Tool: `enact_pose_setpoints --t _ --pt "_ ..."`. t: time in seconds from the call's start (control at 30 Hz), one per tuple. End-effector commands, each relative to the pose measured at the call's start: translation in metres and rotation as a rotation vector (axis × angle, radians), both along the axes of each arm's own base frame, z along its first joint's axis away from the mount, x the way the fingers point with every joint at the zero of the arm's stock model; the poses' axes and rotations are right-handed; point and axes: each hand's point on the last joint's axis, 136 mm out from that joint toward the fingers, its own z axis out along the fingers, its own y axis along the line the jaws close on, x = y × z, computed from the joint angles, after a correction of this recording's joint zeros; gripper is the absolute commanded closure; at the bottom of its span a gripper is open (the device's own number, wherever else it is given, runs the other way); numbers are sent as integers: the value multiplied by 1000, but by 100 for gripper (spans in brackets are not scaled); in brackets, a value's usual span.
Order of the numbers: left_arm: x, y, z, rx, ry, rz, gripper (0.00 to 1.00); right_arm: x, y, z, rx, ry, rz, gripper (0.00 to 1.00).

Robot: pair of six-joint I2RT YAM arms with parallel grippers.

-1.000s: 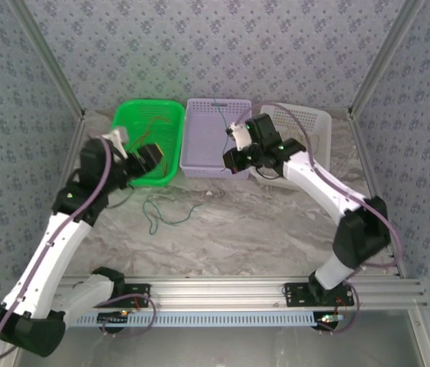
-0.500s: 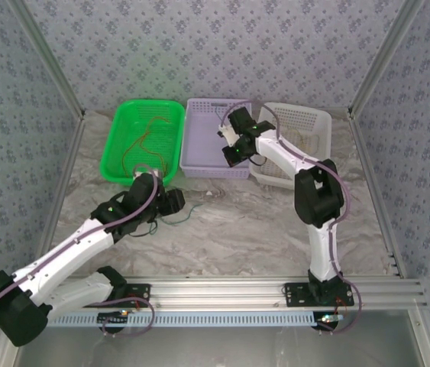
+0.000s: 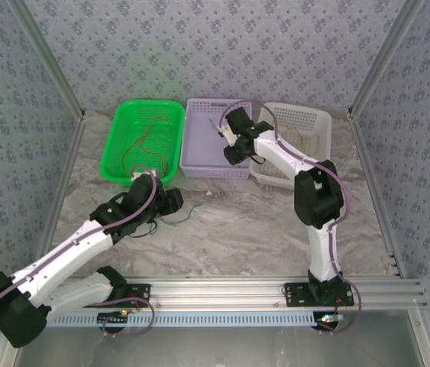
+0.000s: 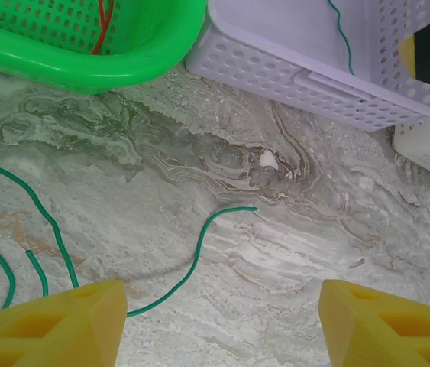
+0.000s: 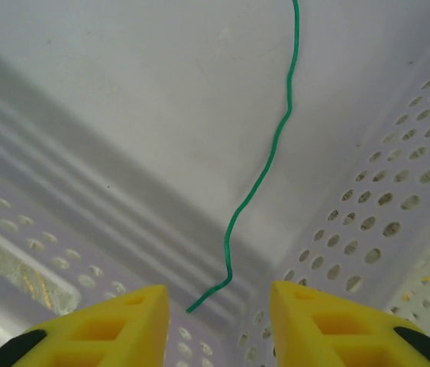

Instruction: Untangle the cables

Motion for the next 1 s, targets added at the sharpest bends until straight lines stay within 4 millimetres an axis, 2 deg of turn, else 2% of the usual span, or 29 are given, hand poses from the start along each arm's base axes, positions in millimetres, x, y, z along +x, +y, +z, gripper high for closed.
enact_pose_setpoints --t 0.0,0.07,0.17,0.27,0.33,0.47,0.57,0.67,0.77,0.87,0.97 --pt "-5 15 -3 37 7 52 33 -10 0 56 49 -134 -7 60" --pt "-9 27 -10 76 31 93 33 -30 10 73 108 -165 -3 60" --pt "-16 41 -26 113 84 140 33 -70 34 82 260 -155 -16 60" --pt "-21 46 -45 121 131 144 34 -117 60 71 441 -99 -82 59" --pt "-25 52 -52 140 153 158 36 -146 78 53 540 -45 -144 58" --pt "-35 71 -67 183 187 215 41 -181 113 25 628 21 -334 56" --pt "-40 77 -73 163 185 251 47 -187 118 0 598 71 -516 56" --pt "-44 80 -72 135 174 271 50 -179 109 -23 486 57 -665 55" --pt "-46 82 -66 120 154 273 50 -173 112 -43 449 70 -724 55" --pt "-47 84 -60 116 139 270 51 -165 127 -49 489 85 -751 48" --pt "-46 79 -54 90 114 239 51 -161 129 -59 486 100 -825 47"
